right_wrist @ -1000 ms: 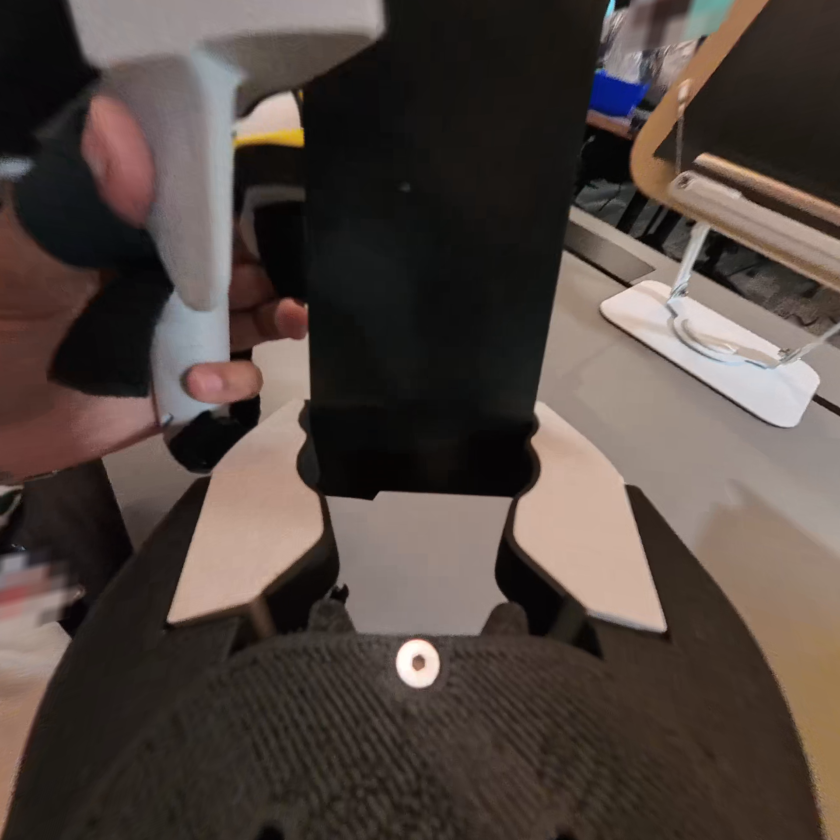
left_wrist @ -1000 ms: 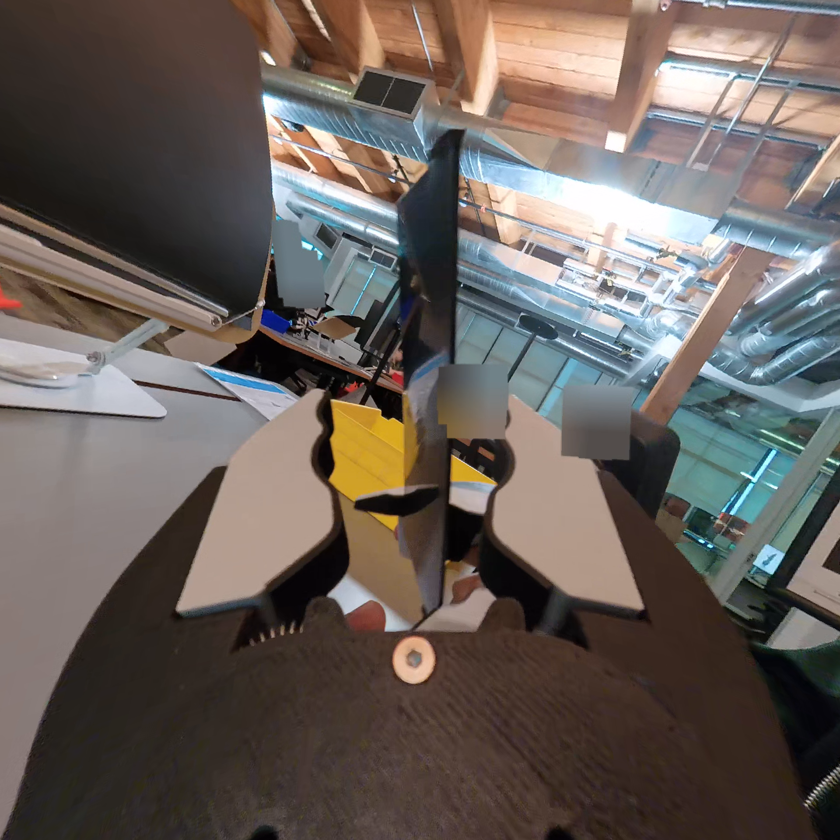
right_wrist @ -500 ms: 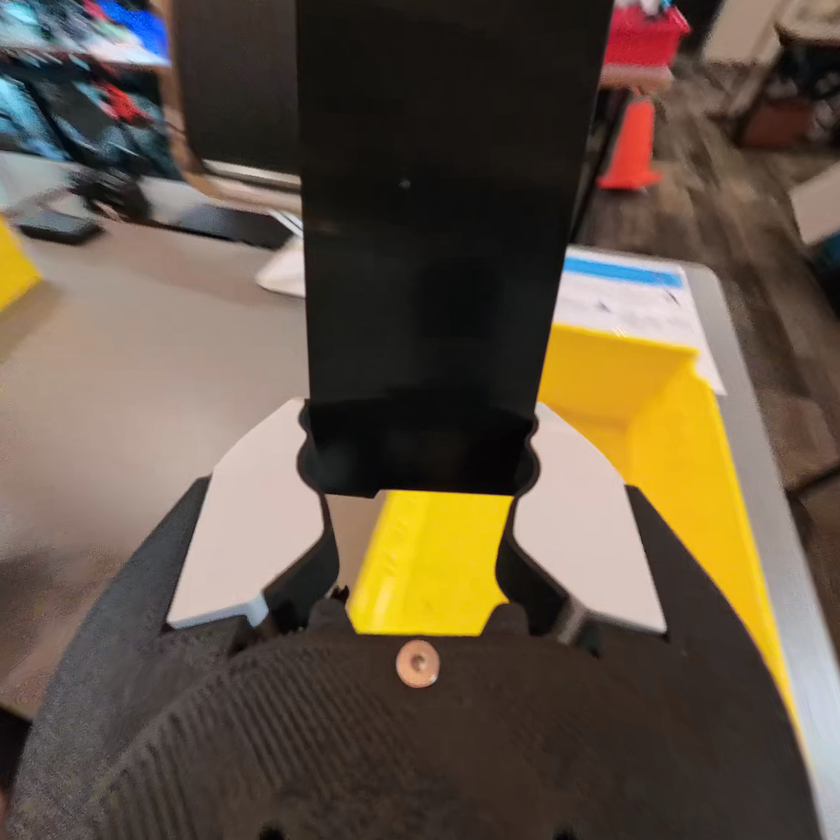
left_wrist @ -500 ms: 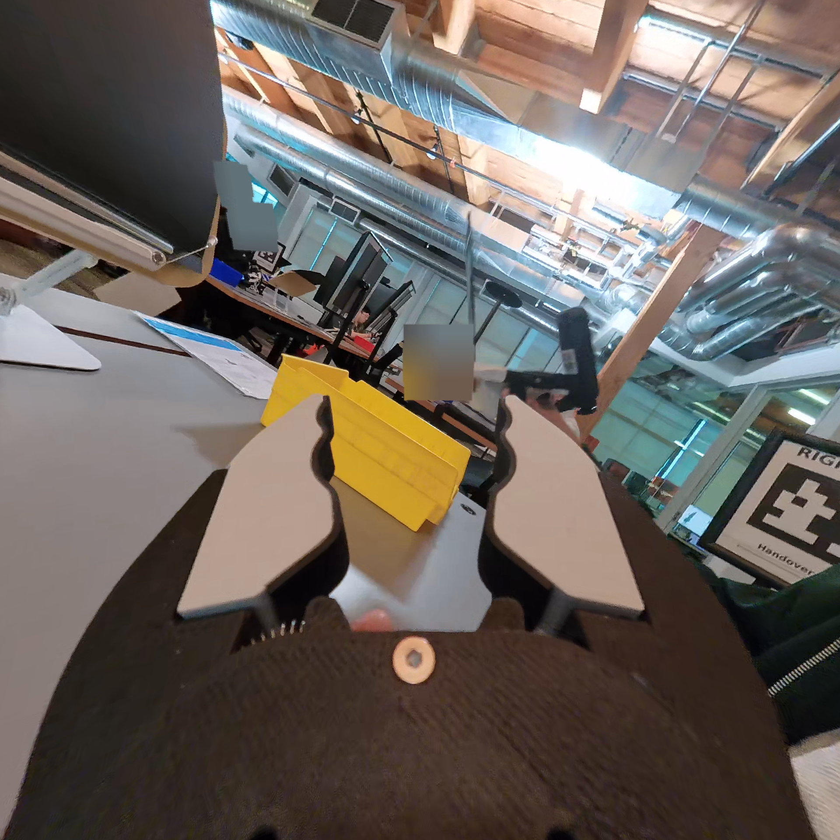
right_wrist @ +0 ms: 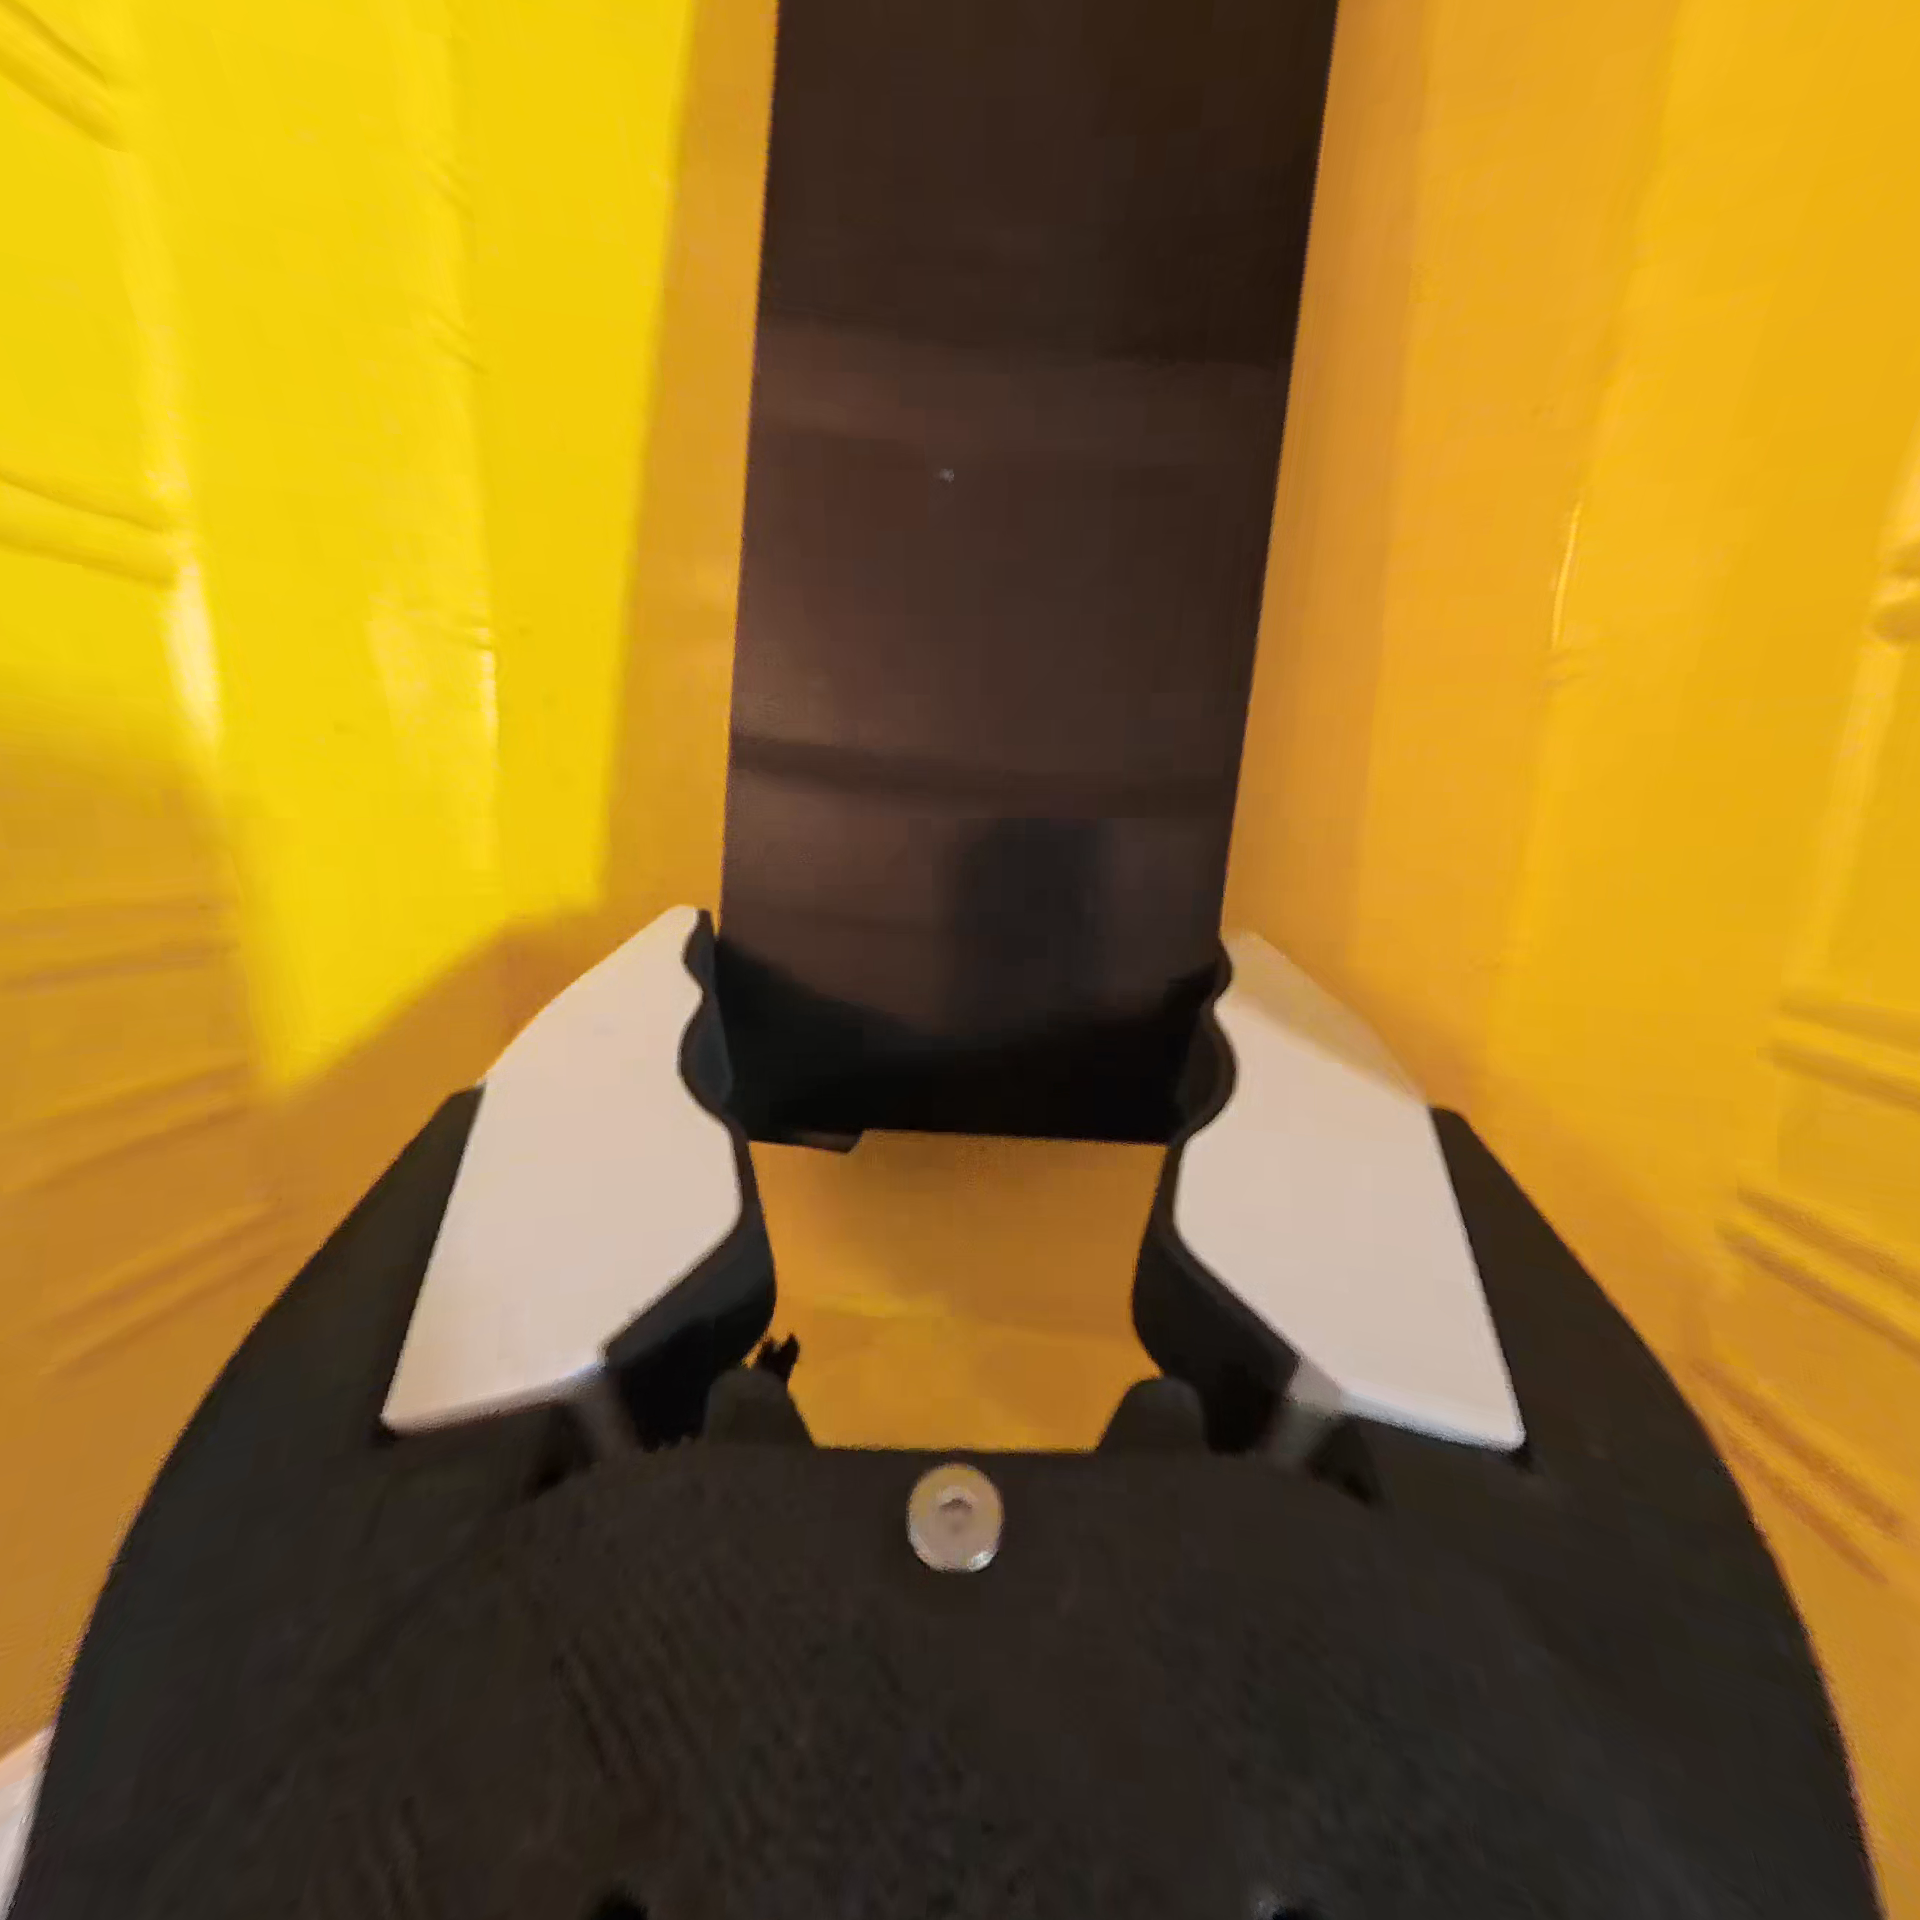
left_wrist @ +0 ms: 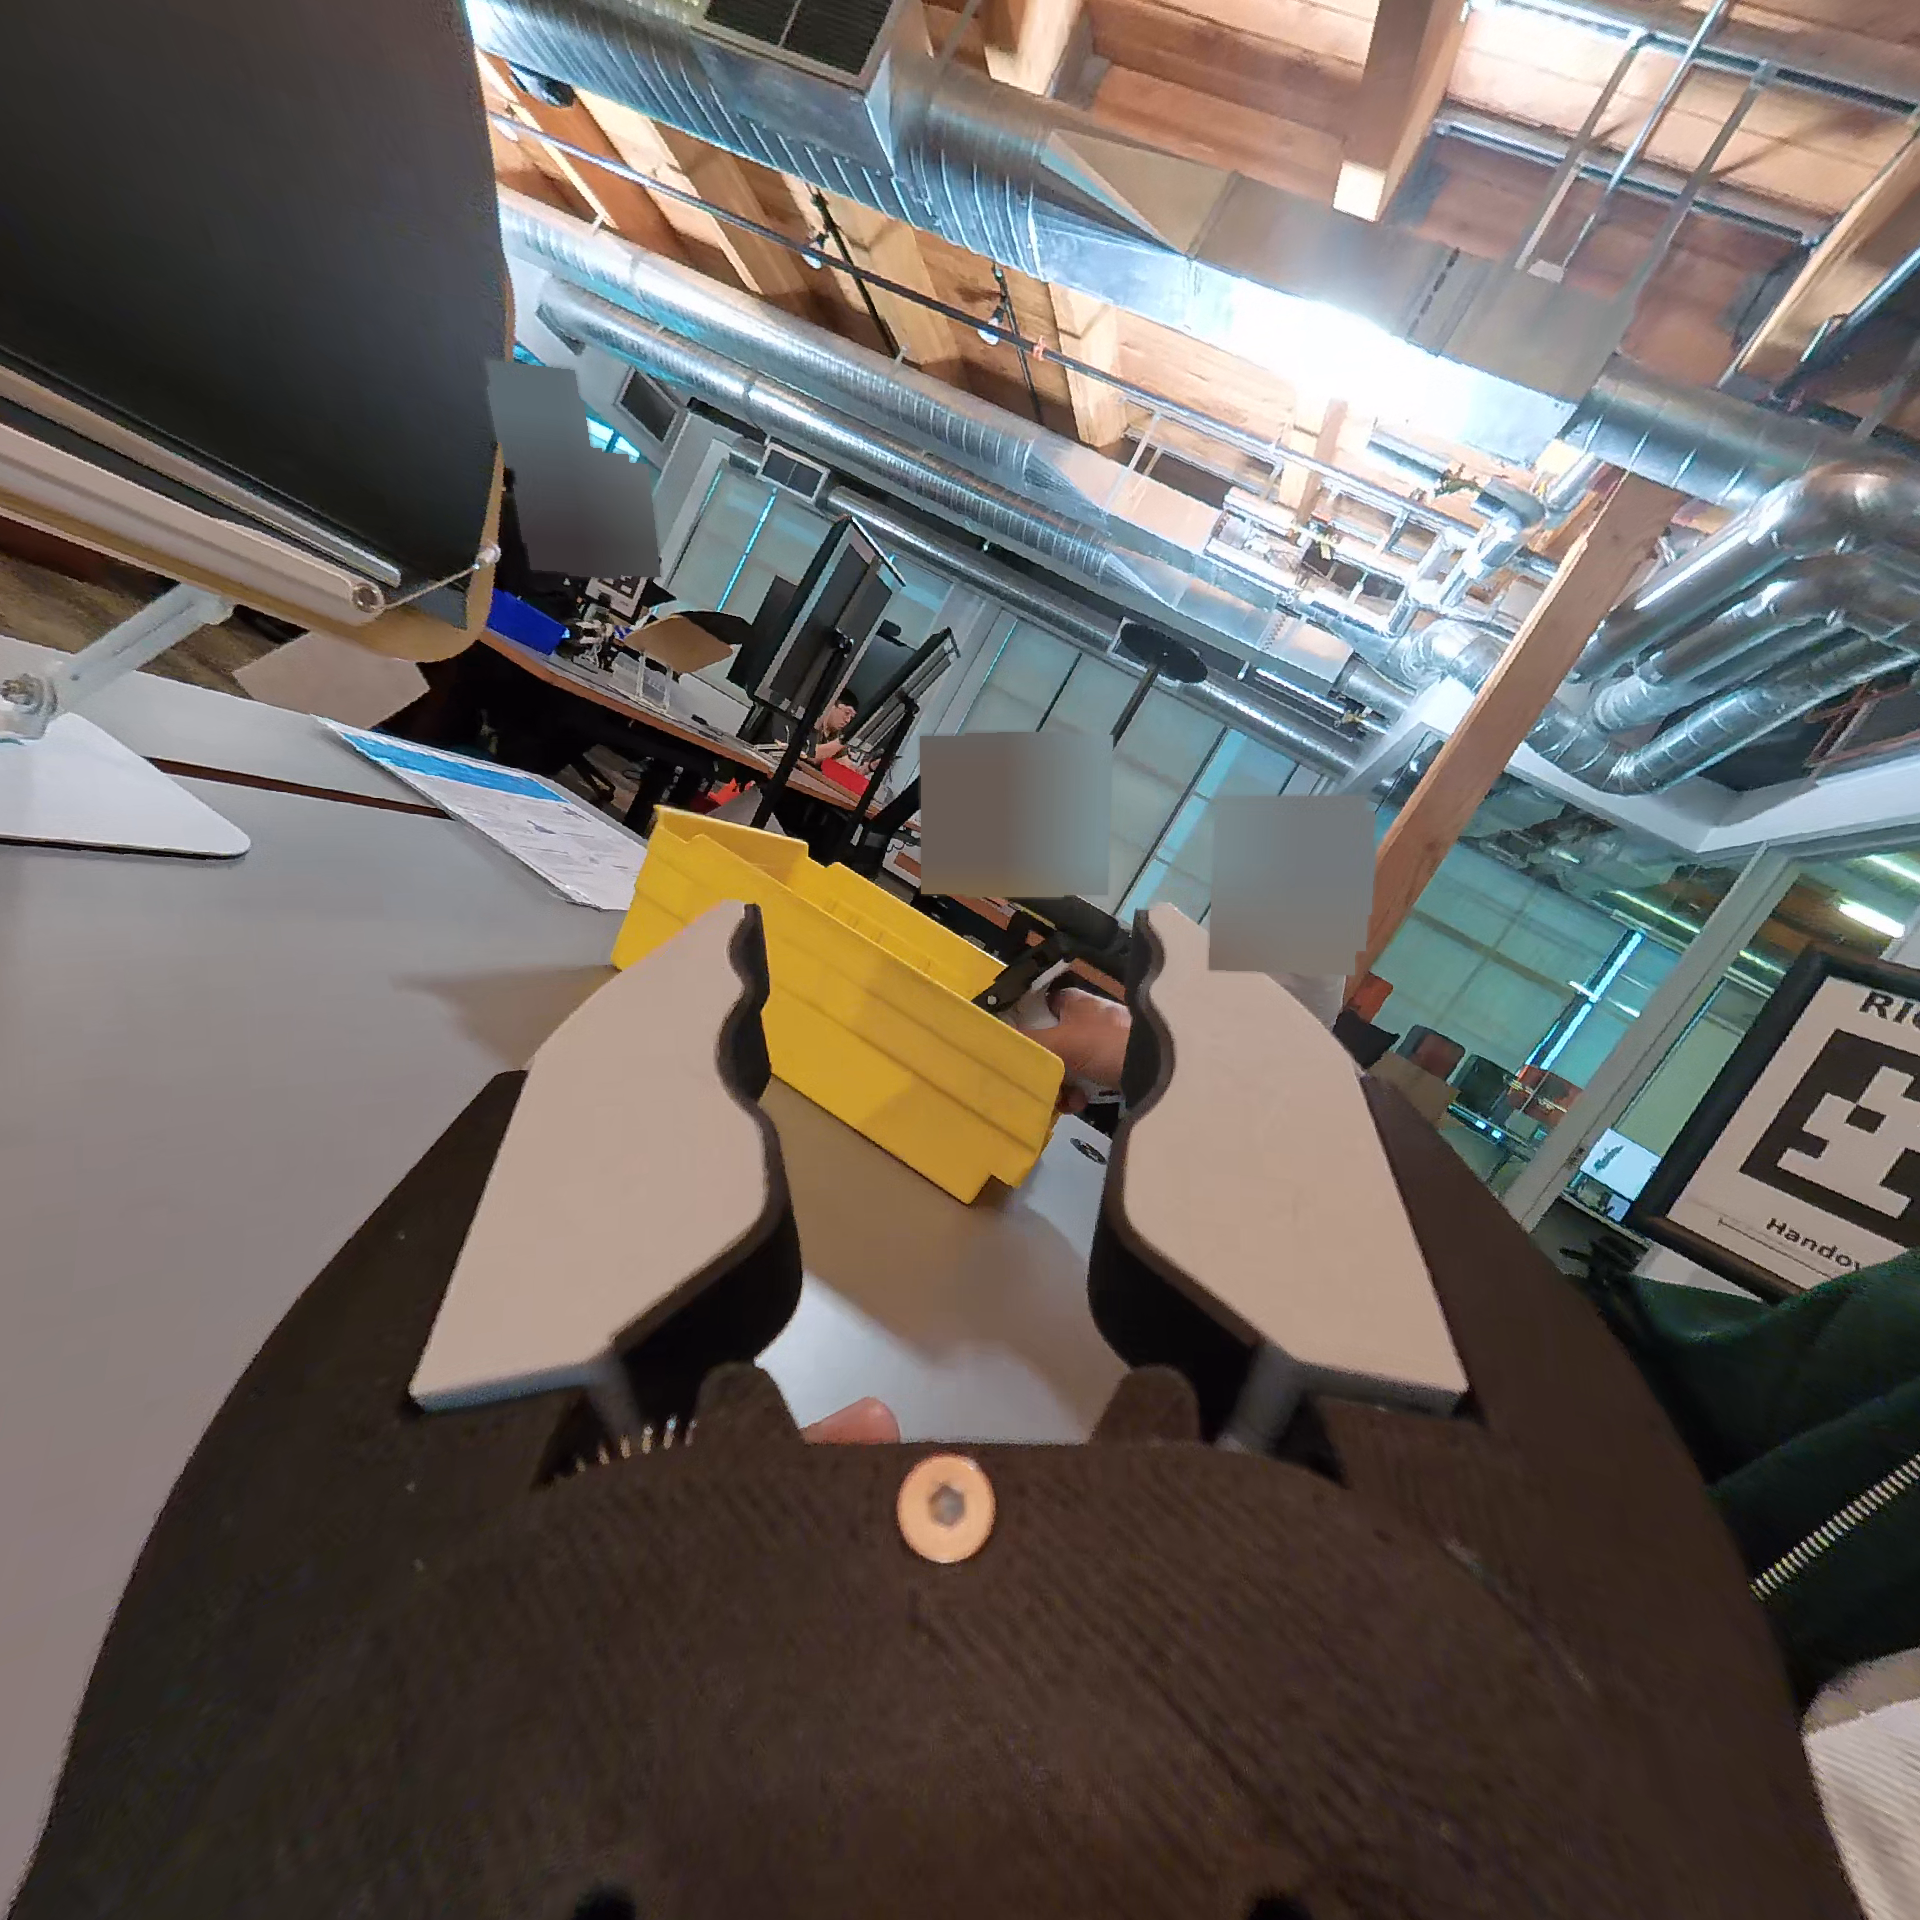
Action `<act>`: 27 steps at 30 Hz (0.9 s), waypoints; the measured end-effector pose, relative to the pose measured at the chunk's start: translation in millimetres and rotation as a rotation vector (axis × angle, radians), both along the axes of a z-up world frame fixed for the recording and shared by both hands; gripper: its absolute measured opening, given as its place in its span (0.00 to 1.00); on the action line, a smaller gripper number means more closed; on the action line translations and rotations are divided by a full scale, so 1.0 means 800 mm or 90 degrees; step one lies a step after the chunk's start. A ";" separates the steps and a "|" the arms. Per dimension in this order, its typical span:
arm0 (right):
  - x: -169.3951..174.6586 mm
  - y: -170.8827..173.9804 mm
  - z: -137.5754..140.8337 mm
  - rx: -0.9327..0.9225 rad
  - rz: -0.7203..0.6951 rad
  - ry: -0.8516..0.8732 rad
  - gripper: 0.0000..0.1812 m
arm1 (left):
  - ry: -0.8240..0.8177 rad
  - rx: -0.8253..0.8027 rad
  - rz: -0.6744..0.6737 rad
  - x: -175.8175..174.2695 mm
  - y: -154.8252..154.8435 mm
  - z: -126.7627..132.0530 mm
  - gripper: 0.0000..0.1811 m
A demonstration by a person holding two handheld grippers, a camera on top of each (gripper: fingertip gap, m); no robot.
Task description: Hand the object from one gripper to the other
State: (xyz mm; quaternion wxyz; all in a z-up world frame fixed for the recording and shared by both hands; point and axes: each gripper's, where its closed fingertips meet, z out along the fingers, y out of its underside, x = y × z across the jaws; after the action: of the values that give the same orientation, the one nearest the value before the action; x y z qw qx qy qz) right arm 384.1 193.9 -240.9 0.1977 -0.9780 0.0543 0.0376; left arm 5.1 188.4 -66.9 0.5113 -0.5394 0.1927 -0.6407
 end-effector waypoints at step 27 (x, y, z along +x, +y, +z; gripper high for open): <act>-0.405 -0.003 0.208 0.731 0.359 0.384 0.33 | 0.294 0.074 0.127 -0.034 0.052 -0.064 0.35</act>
State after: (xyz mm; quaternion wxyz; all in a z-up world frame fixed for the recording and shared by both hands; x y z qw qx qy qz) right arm 60.0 191.6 -74.5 0.6412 -0.6430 -0.1768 0.3796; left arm -21.9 230.2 -118.4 0.5447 -0.6575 0.2866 -0.4346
